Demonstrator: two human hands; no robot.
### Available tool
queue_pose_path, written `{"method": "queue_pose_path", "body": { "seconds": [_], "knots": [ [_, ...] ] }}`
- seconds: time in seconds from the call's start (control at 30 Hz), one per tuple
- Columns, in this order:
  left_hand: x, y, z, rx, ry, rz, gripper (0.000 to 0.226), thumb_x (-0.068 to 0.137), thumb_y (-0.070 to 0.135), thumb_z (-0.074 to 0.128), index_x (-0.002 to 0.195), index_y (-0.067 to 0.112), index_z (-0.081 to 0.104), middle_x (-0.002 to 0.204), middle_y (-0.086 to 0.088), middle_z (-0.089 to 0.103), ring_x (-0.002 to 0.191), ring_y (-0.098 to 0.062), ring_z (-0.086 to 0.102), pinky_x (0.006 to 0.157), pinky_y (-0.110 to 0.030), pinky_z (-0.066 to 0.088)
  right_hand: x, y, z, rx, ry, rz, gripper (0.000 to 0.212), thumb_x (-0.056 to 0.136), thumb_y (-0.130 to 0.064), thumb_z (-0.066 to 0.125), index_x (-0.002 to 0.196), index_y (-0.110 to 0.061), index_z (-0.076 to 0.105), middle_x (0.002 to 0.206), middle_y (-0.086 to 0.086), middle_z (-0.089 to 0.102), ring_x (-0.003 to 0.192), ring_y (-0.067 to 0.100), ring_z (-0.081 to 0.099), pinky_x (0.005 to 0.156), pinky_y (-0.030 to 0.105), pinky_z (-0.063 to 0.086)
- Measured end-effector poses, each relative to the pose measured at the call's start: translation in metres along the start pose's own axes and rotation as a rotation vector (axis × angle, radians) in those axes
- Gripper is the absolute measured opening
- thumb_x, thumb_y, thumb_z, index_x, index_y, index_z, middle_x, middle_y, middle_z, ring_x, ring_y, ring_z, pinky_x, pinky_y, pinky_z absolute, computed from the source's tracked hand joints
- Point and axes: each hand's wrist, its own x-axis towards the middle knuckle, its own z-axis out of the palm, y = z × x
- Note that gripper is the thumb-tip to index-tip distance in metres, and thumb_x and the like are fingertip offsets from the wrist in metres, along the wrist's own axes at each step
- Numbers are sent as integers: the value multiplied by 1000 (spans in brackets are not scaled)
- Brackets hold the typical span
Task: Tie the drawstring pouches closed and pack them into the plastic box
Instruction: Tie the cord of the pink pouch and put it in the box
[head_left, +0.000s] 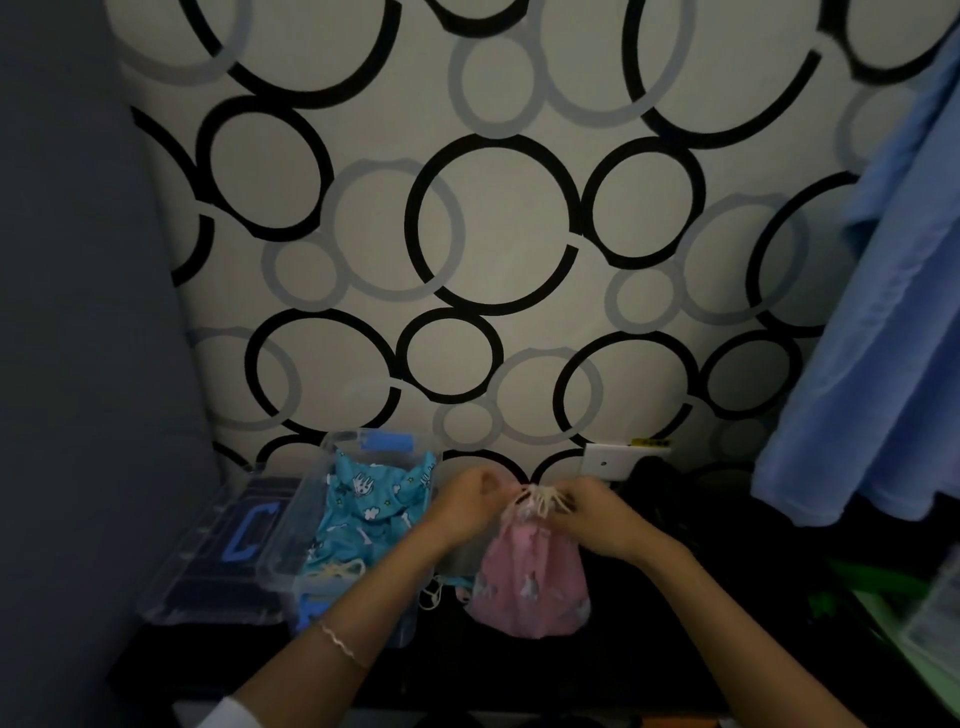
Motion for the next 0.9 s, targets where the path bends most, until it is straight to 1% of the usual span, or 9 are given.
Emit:
{"method": "queue_pose_path", "body": {
  "seconds": [0.07, 0.17, 0.23, 0.37, 0.5, 0.57, 0.67, 0.77, 0.9],
  "knots": [
    [-5, -1, -2, -18, -87, -184, 56, 98, 59, 28, 72, 22, 60, 68, 3, 61, 74, -18, 58, 64, -26, 42, 4, -6, -5, 20, 123, -13, 20, 90, -22, 66, 74, -12, 63, 69, -2, 62, 62, 6, 52, 58, 28, 38],
    [-5, -8, -4, -628, -655, -604, 108, 77, 85, 1, 126, 6, 56, 116, -17, 67, 105, -28, 62, 87, -34, 51, 8, -28, -7, 76, 155, -95, 15, 91, -16, 64, 84, -3, 67, 78, 9, 69, 71, 11, 55, 63, 30, 39],
    [1, -10, -10, -1010, -719, -576, 117, 73, 88, 3, 133, -2, 48, 129, -26, 56, 116, -38, 57, 94, -44, 50, 10, -48, -4, 86, 136, -166, 12, 91, -17, 65, 89, -6, 69, 84, 13, 71, 72, 10, 56, 64, 30, 42],
    [17, -7, -36, -1395, -437, -446, 109, 79, 86, 21, 114, -6, 67, 110, -28, 68, 95, -38, 70, 80, -49, 54, 15, -81, 11, 140, 106, -263, 15, 89, -23, 68, 99, -12, 72, 88, 7, 74, 76, 15, 67, 65, 31, 51],
    [33, -15, -81, -1323, -285, -374, 100, 79, 82, 40, 128, -5, 52, 122, -28, 63, 110, -40, 64, 93, -50, 51, 27, -101, 35, 97, 43, -334, 23, 91, -14, 65, 111, -24, 70, 97, -6, 72, 86, 4, 66, 77, 24, 56],
    [40, -21, -99, -1307, -229, -327, 85, 84, 73, 46, 120, -3, 58, 119, -28, 64, 108, -41, 65, 88, -49, 52, 36, -108, 51, 89, 25, -370, 25, 90, -9, 64, 113, -18, 70, 103, -2, 72, 90, 10, 65, 86, 27, 54],
    [48, -41, -118, -1256, -106, -326, 64, 88, 60, 51, 113, 2, 66, 113, -26, 68, 107, -39, 63, 88, -47, 50, 52, -113, 77, 79, -1, -373, 26, 91, -6, 61, 116, -10, 68, 109, 5, 71, 92, 6, 61, 83, 11, 46],
    [51, -74, -125, -1194, 68, -386, 46, 91, 45, 53, 106, 4, 68, 101, -21, 68, 97, -35, 61, 87, -44, 48, 62, -112, 106, 31, -70, -317, 25, 94, -9, 58, 117, -8, 68, 112, 11, 71, 98, 19, 64, 85, 20, 47],
    [40, -118, -126, -1085, 100, -514, 32, 91, 24, 48, 95, 0, 69, 95, -21, 67, 80, -33, 65, 75, -39, 49, 71, -112, 144, 4, -233, -244, 23, 94, -7, 56, 113, 2, 67, 113, 21, 68, 103, 32, 63, 91, 34, 50]
  ]
}}
